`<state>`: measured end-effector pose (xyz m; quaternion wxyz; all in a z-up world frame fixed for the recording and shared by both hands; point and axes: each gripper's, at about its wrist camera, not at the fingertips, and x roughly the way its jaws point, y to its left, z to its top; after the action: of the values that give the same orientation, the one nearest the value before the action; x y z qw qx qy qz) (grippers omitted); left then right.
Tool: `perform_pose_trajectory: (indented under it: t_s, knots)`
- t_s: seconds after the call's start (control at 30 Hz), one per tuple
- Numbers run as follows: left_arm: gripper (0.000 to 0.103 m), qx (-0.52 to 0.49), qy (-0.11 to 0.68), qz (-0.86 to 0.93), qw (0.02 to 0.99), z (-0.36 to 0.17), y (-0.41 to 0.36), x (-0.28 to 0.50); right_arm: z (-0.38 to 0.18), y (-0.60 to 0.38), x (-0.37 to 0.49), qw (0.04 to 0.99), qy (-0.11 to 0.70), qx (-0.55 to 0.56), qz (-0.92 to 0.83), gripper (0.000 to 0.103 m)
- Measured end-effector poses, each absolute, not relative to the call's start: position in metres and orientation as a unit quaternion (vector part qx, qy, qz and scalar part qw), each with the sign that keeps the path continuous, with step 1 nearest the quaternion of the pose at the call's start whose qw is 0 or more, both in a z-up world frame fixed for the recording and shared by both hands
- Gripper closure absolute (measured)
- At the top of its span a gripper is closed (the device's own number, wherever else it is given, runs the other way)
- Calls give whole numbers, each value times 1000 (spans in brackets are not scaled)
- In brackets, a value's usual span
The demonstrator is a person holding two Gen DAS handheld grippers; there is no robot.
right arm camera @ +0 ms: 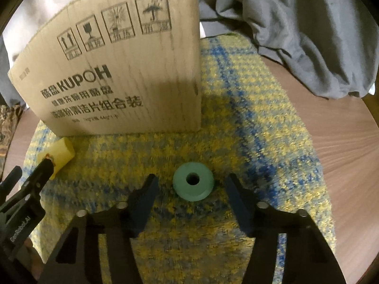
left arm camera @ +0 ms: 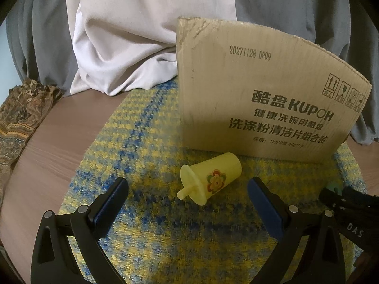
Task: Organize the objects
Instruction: 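Grasp the green rubber ring with the right gripper while the left grasps the yellow popsicle toy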
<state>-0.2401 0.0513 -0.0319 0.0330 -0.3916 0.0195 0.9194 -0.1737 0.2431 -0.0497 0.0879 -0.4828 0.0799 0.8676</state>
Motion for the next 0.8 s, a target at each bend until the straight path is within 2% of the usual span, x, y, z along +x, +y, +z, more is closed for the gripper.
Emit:
perform_pose_trajectory:
  t_s: [0.03,0.13,0.67,0.73,0.8]
  knots:
    - [1,-392,20,919,34,-32,52,-240,-52,243,-175,86,81,-485,866,60]
    - [0,-393,20,918,37,-34,54,-241,-55,245,-176,87,79,-482,868,67]
    - [1,-403,18,914,33,-41,67,-259,-70,259,-178,89,84,-464,877,67]
    - [6,-407,22,912,34,-45,70,-262,-70,261,-178,89,84,-463,878,67]
    - [24,-414,26,909,38,-49,72,-265,-71,265,-182,89,85,-463,878,67]
